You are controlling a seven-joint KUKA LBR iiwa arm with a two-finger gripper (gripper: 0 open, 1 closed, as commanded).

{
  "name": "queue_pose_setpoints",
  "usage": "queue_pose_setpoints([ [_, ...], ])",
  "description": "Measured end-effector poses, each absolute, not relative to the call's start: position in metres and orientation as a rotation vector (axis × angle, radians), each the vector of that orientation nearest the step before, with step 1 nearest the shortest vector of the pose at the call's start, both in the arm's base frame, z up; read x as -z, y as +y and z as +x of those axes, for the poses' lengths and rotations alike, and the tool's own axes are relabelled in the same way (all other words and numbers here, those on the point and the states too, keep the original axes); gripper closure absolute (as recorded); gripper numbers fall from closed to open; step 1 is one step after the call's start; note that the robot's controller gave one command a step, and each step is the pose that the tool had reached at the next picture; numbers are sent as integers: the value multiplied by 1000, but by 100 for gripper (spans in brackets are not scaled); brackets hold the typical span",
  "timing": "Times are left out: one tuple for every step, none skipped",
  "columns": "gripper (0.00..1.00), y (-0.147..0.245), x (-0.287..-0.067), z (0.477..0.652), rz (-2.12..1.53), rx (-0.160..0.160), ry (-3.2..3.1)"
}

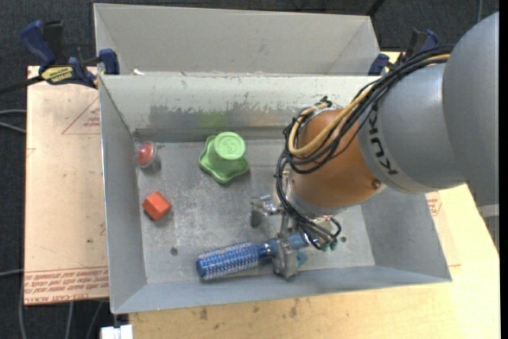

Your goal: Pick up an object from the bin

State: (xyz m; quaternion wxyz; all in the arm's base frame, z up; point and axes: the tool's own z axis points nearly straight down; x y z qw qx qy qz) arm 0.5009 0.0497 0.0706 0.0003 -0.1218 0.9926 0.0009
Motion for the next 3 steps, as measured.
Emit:
queue_pose_setpoints([
  [100,50,-70,501,-380,-4,3116],
  [100,50,-80,501,-378,-3,3118],
  [100,51,-128,502,-375,-1,3115],
])
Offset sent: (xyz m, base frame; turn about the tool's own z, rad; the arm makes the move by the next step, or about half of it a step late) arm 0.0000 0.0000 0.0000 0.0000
